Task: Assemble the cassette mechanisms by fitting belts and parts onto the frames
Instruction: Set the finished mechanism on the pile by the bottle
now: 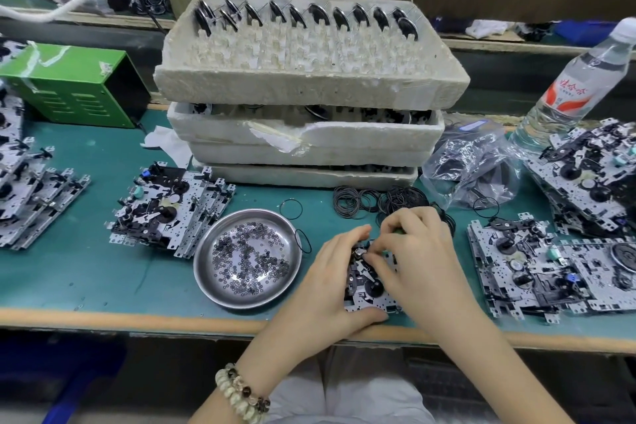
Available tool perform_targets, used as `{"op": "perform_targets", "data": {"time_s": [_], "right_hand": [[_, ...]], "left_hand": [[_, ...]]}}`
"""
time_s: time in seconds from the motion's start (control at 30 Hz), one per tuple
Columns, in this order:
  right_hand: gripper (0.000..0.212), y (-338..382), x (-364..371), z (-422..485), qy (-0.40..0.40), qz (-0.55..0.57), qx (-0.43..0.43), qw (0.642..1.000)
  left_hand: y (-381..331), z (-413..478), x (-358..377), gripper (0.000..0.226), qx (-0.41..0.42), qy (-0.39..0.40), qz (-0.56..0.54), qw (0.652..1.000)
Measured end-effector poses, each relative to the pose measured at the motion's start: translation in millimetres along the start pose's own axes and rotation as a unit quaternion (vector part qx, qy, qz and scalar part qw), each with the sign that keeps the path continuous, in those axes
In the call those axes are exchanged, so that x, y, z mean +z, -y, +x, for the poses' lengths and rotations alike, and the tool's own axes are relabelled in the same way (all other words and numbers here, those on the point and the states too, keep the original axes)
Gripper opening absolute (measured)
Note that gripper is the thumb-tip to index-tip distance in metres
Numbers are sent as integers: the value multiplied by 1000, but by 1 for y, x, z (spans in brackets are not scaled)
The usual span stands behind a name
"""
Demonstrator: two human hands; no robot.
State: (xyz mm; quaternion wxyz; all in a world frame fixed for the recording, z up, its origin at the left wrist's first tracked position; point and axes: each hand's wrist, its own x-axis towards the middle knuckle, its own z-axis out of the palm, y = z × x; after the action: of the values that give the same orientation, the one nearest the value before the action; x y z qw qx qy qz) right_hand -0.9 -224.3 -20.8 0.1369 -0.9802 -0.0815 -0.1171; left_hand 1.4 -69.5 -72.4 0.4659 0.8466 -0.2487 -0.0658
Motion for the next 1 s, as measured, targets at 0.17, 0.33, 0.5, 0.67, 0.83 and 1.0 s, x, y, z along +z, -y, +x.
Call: {"op": "perform_targets", "data": {"time_s": [0.17,0.33,0.5,0.67,0.83,1.0], "right_hand": [[16,3,6,-4,-35,-70,-80,994],[9,0,0,0,-31,-63,-113,991],[11,0,1,0,-27,-43,-102,994],[13,-16,-3,-3,-68,48,-60,995],[7,-28,-15,-14,-103,515,140,839],[18,-11,-9,-26,-54,793,243,556]], "left_hand": [[1,1,1,99,-1,-4,-3,1000],[1,1,0,101,-2,4,-5,1000],[-1,-1,0,97,22,6,-6,1000],[-9,-9,-6,92,65,-93,-42,993],[-21,-10,-20,109,62,-122,-74,988],[-40,-1,-16,121,91,-79,16,993]]}}
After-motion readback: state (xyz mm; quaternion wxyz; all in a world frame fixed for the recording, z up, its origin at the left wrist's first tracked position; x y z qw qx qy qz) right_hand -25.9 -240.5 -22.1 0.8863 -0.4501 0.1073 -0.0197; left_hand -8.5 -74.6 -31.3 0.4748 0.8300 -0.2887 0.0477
